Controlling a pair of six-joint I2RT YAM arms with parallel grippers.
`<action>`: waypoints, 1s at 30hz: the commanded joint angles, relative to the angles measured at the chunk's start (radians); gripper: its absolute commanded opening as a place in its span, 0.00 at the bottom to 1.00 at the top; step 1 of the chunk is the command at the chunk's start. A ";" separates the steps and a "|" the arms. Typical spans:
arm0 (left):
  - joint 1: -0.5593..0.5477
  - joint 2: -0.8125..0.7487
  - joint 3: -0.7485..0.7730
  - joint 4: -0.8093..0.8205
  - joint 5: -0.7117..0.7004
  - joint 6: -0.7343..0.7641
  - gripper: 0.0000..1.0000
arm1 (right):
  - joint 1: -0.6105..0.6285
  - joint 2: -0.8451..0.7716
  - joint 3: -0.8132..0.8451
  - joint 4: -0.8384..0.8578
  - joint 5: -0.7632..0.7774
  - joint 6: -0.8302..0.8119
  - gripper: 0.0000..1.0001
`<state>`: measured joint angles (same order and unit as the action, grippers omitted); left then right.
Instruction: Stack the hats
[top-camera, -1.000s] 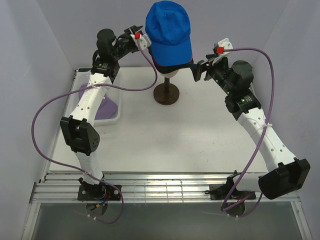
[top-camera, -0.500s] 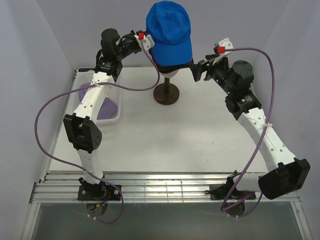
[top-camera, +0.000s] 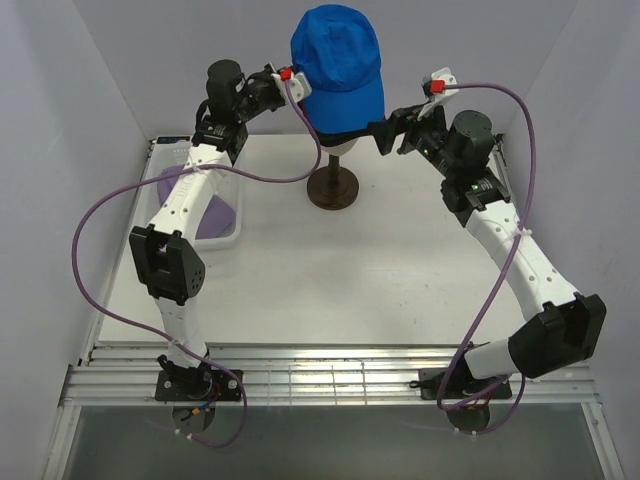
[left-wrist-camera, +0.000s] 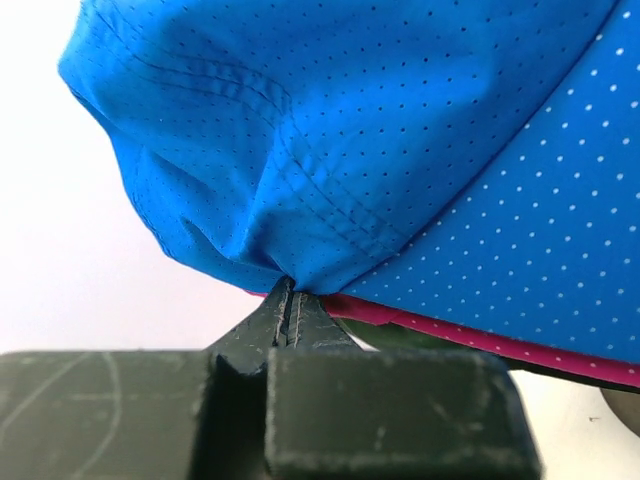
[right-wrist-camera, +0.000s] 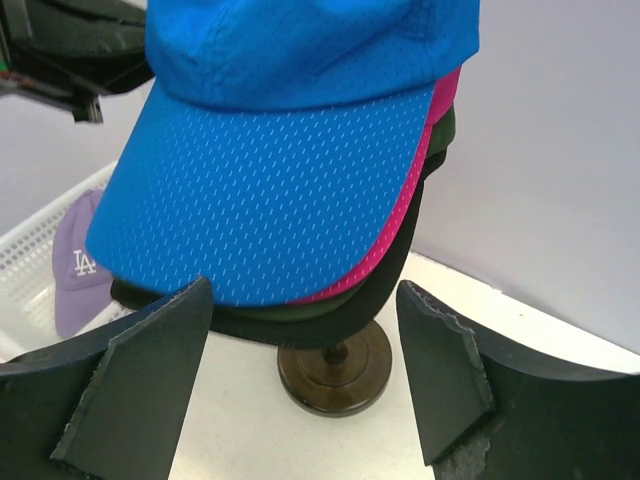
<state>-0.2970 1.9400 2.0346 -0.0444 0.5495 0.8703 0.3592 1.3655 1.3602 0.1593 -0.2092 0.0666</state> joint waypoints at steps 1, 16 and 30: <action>-0.004 -0.041 -0.028 -0.060 -0.029 -0.019 0.00 | -0.006 0.049 0.105 0.037 0.013 0.082 0.79; -0.004 -0.032 -0.043 -0.118 -0.023 -0.051 0.00 | -0.006 0.199 0.267 0.040 0.037 0.208 0.77; -0.002 -0.029 -0.044 -0.118 -0.034 -0.083 0.00 | -0.006 0.293 0.350 -0.027 0.088 0.256 0.73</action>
<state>-0.2966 1.9415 1.9755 -0.1562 0.5121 0.8116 0.3592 1.6474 1.6810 0.1524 -0.1505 0.3107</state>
